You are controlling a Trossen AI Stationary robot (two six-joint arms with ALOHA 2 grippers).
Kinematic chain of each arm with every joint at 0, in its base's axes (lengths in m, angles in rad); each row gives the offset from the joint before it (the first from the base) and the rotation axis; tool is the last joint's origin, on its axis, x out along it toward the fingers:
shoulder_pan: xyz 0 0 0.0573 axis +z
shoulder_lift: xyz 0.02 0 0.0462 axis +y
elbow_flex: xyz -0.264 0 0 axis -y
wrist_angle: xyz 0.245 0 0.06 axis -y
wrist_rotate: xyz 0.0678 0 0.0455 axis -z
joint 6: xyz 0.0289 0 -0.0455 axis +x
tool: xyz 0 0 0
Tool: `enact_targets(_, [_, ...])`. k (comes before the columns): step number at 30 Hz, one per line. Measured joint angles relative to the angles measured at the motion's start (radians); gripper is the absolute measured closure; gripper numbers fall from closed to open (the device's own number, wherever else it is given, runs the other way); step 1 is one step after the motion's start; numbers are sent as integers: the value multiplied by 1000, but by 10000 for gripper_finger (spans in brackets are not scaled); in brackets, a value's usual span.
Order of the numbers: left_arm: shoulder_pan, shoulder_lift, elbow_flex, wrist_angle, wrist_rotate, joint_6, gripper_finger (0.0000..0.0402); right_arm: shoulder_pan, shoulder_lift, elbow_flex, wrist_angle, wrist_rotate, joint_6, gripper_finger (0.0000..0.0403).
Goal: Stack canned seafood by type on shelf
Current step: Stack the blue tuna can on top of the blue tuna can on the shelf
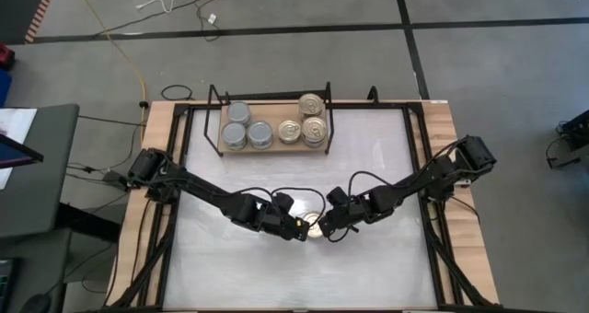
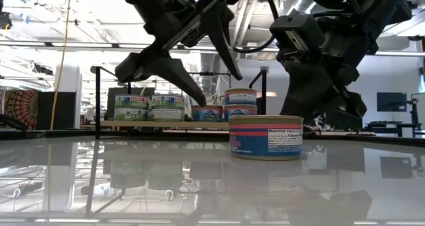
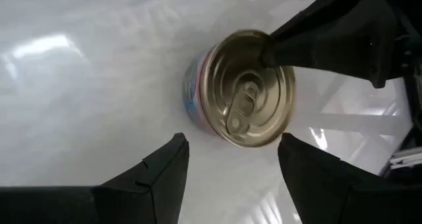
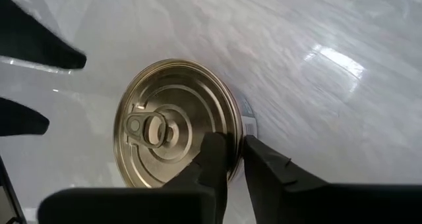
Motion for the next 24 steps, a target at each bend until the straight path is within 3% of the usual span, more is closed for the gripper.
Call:
enact_targets(7, [-12, 0, -28, 19, 30, -141, 180, 0, 0, 0, 1, -1, -3, 346])
enact_targets(17, [-9, 0, -178, 300, 2, -204, 180, 0, 0, 0, 2, -4, -4, 359])
enact_targets(24, [-8, 0, -222, 326, -4, -280, 180, 0, 0, 0, 2, -7, -4, 359])
